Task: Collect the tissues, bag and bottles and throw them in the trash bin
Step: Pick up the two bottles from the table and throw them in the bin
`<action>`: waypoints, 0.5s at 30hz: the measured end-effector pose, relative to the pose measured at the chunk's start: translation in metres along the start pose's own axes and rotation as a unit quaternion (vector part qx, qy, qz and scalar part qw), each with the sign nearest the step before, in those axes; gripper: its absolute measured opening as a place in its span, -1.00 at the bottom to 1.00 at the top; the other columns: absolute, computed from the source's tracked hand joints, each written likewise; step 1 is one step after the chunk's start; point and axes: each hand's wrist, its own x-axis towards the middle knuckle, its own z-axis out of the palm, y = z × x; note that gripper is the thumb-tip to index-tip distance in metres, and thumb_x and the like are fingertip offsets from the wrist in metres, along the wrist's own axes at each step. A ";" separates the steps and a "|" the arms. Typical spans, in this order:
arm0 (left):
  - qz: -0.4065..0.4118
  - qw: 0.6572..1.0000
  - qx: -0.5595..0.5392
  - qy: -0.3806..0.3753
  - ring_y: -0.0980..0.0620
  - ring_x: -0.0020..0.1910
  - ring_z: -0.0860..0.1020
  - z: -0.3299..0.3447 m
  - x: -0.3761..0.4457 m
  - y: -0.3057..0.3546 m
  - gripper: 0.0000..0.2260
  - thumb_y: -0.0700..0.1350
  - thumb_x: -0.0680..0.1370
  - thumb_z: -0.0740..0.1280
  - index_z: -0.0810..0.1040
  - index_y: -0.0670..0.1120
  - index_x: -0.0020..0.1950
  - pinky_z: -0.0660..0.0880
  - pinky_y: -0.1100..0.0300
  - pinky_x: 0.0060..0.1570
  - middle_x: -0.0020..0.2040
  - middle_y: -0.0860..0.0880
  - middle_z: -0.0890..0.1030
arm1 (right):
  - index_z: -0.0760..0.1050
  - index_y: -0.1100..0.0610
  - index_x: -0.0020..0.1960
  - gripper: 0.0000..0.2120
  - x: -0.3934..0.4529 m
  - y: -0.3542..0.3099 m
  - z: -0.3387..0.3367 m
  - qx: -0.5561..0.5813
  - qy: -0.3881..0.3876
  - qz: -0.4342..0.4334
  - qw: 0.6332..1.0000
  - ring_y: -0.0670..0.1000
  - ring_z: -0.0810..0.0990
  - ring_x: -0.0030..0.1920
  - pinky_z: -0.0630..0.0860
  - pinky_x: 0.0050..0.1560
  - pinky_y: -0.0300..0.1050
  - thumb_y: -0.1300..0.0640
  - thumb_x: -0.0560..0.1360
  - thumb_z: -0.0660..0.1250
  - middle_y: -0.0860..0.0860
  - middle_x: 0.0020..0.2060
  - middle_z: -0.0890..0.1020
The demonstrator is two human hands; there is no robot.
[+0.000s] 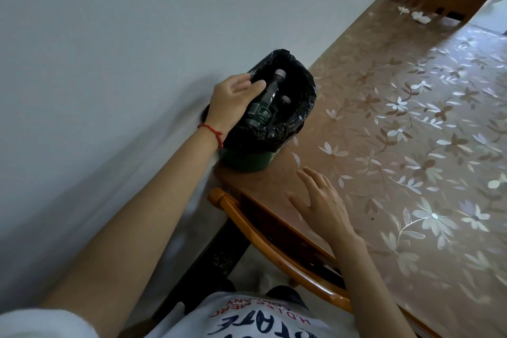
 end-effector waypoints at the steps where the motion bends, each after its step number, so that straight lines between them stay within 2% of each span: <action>1: 0.010 1.000 -0.001 -0.011 0.13 0.03 0.54 0.001 -0.010 -0.001 -0.55 0.02 0.43 0.40 0.48 -0.14 0.25 0.47 0.45 -0.10 0.20 -0.11 0.57 | 0.29 0.06 0.40 -0.44 -0.001 0.000 0.000 0.001 0.001 0.000 1.000 0.00 0.31 0.38 0.35 0.30 -0.04 -0.22 0.50 0.15 0.02 0.38 0.38; 5: 0.059 0.994 0.044 -0.079 0.05 0.13 0.55 0.005 -0.058 -0.016 -0.63 -0.02 0.47 0.36 0.49 -0.13 0.23 0.48 0.19 0.16 0.17 -0.10 0.59 | 0.28 0.05 0.40 -0.43 -0.003 0.002 0.001 -0.006 -0.005 0.001 1.000 0.01 0.31 0.39 0.35 0.30 -0.02 -0.23 0.50 0.14 0.02 0.39 0.37; 9: 0.138 0.968 0.173 -0.122 0.09 0.17 0.49 0.013 -0.092 -0.040 -0.59 0.05 0.48 0.30 0.47 -0.12 0.25 0.40 0.27 0.19 0.20 -0.08 0.56 | 0.26 0.04 0.41 -0.42 -0.008 0.004 0.002 -0.017 -0.012 0.008 1.000 0.01 0.29 0.40 0.34 0.31 -0.01 -0.24 0.50 0.13 0.02 0.40 0.35; 12: 0.212 0.898 0.347 -0.168 -0.03 0.33 0.39 0.017 -0.103 -0.065 -0.51 0.10 0.51 0.24 0.36 -0.14 0.35 0.24 0.16 0.32 0.32 -0.13 0.47 | 0.26 0.06 0.41 -0.43 -0.013 0.005 0.002 -0.024 -0.012 0.013 1.000 0.03 0.29 0.40 0.33 0.32 -0.01 -0.22 0.50 0.16 0.04 0.41 0.35; 15: 0.233 0.826 0.474 -0.197 -0.06 0.45 0.22 0.019 -0.108 -0.092 -0.42 0.18 0.52 0.15 0.20 -0.12 0.44 0.08 0.04 0.43 0.44 -0.12 0.31 | 0.30 0.09 0.39 -0.45 -0.020 0.005 0.000 -0.038 -0.005 0.017 0.999 0.05 0.32 0.39 0.35 0.31 0.01 -0.18 0.50 0.20 0.07 0.39 0.38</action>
